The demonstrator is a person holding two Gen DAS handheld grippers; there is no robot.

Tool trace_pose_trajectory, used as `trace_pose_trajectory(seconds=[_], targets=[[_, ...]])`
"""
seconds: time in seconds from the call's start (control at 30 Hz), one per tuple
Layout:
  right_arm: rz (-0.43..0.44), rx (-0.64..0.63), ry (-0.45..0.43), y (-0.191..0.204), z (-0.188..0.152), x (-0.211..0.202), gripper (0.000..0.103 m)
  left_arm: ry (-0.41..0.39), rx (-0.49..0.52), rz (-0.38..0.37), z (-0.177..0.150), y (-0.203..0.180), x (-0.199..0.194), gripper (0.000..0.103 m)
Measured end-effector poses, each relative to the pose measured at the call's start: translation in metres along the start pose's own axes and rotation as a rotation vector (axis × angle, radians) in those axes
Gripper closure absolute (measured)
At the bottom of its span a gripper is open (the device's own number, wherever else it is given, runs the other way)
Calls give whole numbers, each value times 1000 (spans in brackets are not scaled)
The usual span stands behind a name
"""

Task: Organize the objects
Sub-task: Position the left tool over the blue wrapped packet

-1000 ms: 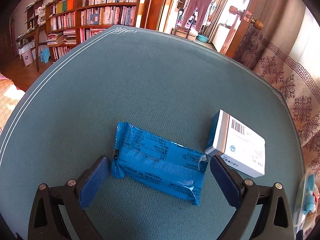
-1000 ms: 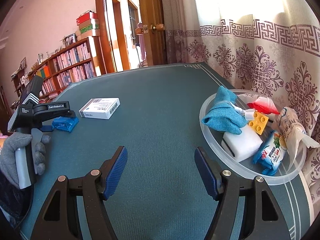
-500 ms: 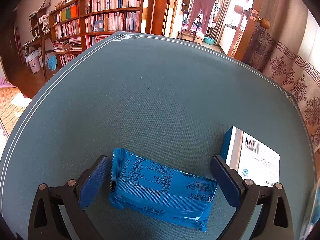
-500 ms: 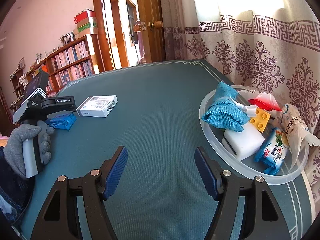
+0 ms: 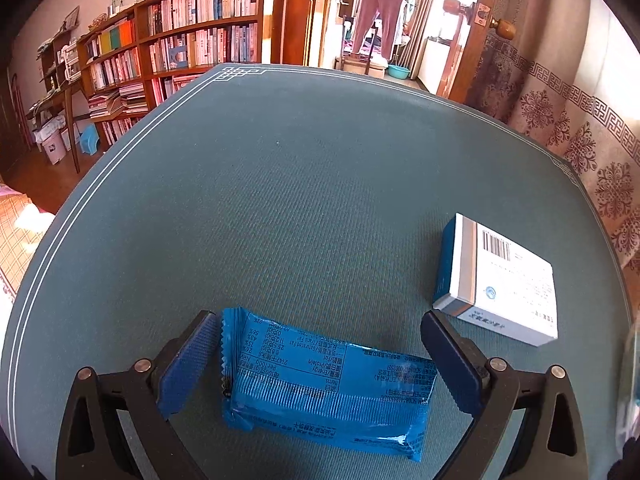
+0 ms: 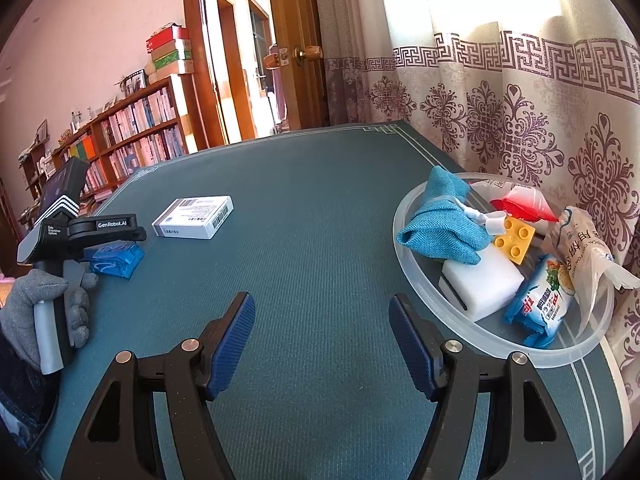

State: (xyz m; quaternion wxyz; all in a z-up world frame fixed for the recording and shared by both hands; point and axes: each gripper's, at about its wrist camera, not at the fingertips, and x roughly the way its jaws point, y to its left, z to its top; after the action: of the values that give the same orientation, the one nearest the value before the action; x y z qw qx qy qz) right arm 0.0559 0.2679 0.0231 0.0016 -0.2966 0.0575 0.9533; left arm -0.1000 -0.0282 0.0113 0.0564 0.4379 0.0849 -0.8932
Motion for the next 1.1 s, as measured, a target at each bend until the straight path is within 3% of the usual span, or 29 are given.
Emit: trace_pose_trajectory(seconds=[0.23, 0.4, 0.8, 1.1], targets=[[2, -2, 0, 0, 0, 0, 32, 8, 79, -72, -19, 5, -16, 1], [7, -5, -4, 2, -1, -3, 32, 13, 92, -64, -32, 15, -28, 1], [27, -27, 0, 12, -5, -6, 32, 24, -45, -67, -49, 44, -46, 3], [27, -57, 13, 23, -7, -5, 32, 18, -92, -100, -43, 36, -43, 8]])
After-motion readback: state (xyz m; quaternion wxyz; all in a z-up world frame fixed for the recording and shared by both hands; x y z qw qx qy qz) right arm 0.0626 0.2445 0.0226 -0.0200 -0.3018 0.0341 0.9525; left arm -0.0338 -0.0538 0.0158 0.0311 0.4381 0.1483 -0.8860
